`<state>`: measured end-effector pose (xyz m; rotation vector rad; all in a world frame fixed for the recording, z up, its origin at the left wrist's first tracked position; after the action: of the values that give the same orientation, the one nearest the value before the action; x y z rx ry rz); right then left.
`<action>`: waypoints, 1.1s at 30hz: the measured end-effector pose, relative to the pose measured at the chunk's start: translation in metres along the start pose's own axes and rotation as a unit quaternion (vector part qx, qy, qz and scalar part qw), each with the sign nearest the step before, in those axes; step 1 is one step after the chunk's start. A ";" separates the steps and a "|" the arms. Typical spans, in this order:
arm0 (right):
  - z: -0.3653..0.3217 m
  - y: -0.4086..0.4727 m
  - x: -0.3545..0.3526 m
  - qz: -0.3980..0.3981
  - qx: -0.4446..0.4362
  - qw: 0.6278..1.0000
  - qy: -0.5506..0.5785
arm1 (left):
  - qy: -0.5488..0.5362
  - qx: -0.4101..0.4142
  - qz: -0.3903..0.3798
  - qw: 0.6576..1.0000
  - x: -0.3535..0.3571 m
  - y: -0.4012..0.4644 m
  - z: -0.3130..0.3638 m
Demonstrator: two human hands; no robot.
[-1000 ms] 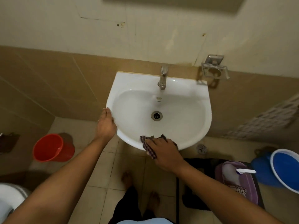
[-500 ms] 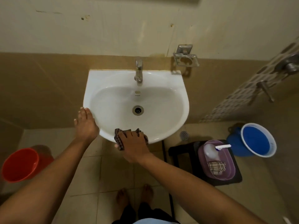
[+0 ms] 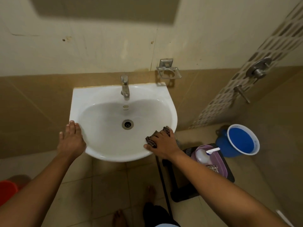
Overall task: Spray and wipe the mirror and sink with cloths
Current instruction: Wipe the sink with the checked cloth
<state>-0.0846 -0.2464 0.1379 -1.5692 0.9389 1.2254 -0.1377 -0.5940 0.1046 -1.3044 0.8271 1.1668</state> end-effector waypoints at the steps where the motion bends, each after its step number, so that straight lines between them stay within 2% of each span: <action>1: 0.011 0.006 0.000 -0.011 0.002 1.000 -0.015 | 0.001 -0.001 0.001 1.000 0.000 0.002 0.000; 5: 0.064 0.038 0.004 -0.068 0.021 0.997 -0.042 | -0.004 -0.011 0.017 1.000 -0.003 0.011 0.000; 8: 0.098 0.068 0.006 -0.099 0.004 0.992 -0.076 | -0.016 -0.018 0.042 0.999 -0.002 0.013 0.000; 13: 0.118 0.132 -0.003 -0.069 -0.115 0.979 -0.151 | -0.026 -0.035 0.055 0.998 0.001 0.015 -0.002; 16: 0.108 0.164 -0.016 -0.022 -0.188 0.969 -0.160 | -0.038 -0.048 0.052 0.997 0.001 0.014 -0.002; 20: 0.088 0.194 -0.023 -0.021 -0.254 0.954 -0.158 | -0.041 -0.066 0.054 0.996 -0.001 0.013 0.000; 25: 0.084 0.194 -0.022 -0.008 -0.239 0.963 -0.122 | -0.012 -0.065 0.052 0.996 -0.003 0.012 0.002; 28: 0.096 0.174 -0.009 -0.003 -0.235 0.962 -0.138 | 0.017 -0.050 0.045 0.998 -0.008 0.015 0.005; 33: 0.106 0.128 0.016 -0.082 -0.183 0.965 -0.167 | 0.024 -0.029 0.039 0.999 -0.019 0.027 0.004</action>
<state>-0.2311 -0.1844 0.0868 -1.6126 0.3709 1.5438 -0.1693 -0.5960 0.1151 -1.3632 0.8915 1.2330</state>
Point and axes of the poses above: each hand's wrist, its own y-axis towards the middle knuckle, its own x-axis out of the palm, z = x × y, the point moved 10 cm from there along y, towards the middle knuckle, and after that the axes turned 3 degrees about -x, right-handed, at the moved point
